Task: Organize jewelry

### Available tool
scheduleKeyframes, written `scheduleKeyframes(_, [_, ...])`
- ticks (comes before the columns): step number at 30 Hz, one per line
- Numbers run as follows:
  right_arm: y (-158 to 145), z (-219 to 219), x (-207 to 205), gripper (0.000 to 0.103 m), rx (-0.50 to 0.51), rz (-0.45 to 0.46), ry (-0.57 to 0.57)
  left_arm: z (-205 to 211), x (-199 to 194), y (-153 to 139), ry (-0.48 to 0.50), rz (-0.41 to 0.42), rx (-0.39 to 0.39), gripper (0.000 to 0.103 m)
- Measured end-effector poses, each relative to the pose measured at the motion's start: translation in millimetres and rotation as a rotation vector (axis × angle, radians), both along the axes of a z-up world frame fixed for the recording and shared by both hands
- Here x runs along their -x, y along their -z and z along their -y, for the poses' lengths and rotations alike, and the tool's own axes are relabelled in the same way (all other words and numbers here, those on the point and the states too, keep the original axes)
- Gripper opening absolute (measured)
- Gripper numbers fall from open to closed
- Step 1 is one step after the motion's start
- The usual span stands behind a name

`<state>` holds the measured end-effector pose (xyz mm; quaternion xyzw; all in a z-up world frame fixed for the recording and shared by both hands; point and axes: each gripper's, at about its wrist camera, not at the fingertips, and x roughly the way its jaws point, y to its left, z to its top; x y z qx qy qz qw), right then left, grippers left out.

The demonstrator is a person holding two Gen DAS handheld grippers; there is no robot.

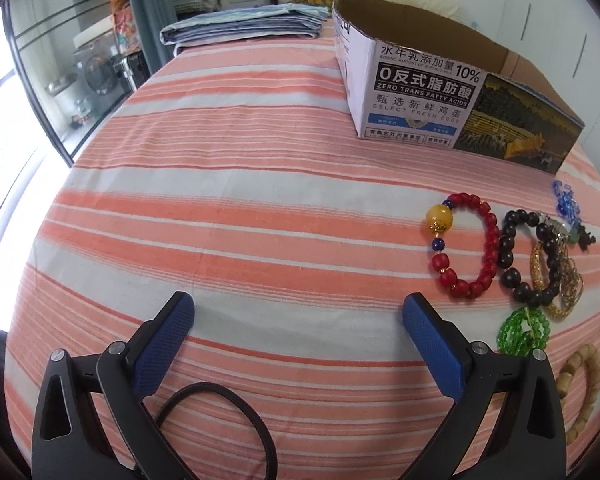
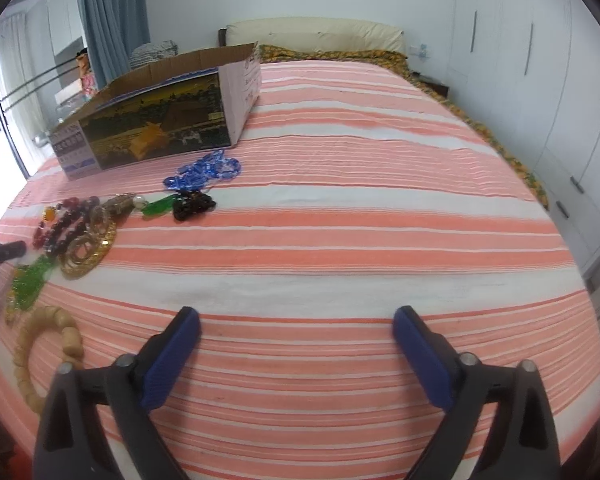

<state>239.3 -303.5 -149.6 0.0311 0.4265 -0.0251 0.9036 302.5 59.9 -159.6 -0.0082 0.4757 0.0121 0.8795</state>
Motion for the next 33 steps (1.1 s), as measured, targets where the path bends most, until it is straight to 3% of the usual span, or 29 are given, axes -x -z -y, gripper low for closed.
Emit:
scheduleKeyframes(11, [-2,5,-3,0.103,-0.066,0.003,0.003,-4,0,0,-0.062,0.024,0.003,0.103])
scheduleKeyframes(16, [3,-10,1,0.103,0.064,-0.019,-0.026,-6,-1,1,-0.077,0.021,-0.004,0.103])
scheduleKeyframes(33, [3,-10,3,0.103,0.063,-0.021,-0.016,-8,-5,1,-0.075,0.022,-0.002,0.103])
